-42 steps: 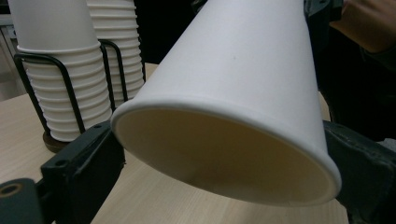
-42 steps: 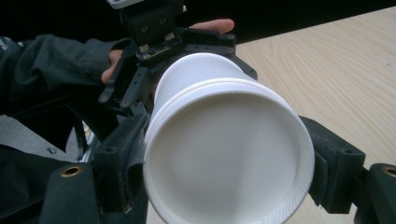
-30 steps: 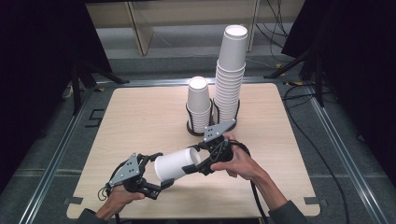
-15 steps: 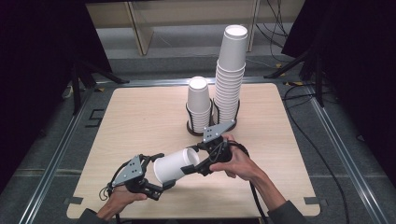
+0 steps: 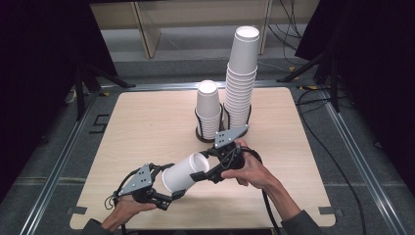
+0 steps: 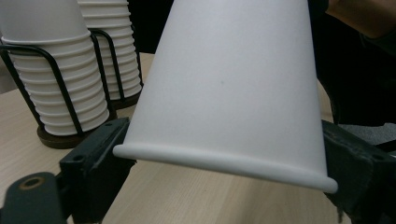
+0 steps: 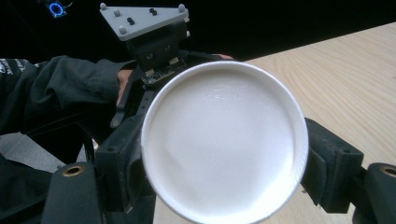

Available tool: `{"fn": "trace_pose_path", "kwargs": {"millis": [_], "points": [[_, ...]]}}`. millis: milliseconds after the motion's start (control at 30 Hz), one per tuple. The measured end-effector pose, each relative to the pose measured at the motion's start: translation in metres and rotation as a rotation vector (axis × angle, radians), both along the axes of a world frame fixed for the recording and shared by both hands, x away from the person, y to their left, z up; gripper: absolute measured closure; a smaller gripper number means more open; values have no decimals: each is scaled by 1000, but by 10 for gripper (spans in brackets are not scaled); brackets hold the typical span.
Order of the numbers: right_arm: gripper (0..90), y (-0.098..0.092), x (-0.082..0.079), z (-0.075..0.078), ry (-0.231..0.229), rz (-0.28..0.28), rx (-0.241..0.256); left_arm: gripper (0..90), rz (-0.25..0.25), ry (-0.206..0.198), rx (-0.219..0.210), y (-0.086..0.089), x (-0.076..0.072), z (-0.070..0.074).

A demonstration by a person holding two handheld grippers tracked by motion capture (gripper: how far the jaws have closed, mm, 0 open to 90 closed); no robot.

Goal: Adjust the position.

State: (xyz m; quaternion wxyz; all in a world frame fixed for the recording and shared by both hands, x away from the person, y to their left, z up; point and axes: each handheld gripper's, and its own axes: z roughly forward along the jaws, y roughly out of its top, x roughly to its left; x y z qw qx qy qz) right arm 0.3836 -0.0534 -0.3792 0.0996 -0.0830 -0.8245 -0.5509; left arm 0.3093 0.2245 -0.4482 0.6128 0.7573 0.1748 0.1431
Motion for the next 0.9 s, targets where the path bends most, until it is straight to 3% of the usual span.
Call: {"fn": "trace_pose_path", "kwargs": {"millis": [33,233,267,333,367,467,567,667,700,800,833,867,900], "points": [[260,0,0,0,0,0,-1,133,6,6,20,1,-1,1],[254,0,-1,0,-2,8,-21,150,-6,0,38,2,-2,3],[250,0,-2,1,-3,5,-33,152,-11,-1,23,1,-1,2],[230,0,-5,3,-11,-2,-70,153,-8,0,64,1,-2,3],[202,1,-5,3,-54,-2,-97,154,-13,-5,61,0,-1,1],[180,2,-9,8,-117,-18,-171,155,-8,0,126,-1,-1,1],[165,6,-17,14,-179,-14,-256,155,-15,4,132,-3,-1,-2],[165,8,-24,17,-181,-30,-298,156,-14,12,146,-3,-1,-2],[162,12,-24,19,-256,-11,-319,155,-20,6,171,-3,-1,-1],[165,17,-26,17,-269,1,-341,155,-32,4,162,-6,-2,-3],[166,17,-30,17,-236,-16,-367,155,-35,1,179,-5,-2,-2],[166,17,-30,17,-236,-16,-367,155,-35,1,179,-5,-2,-2],[170,21,-27,14,-288,20,-373,155,-44,1,166,-7,-3,-3]]}}
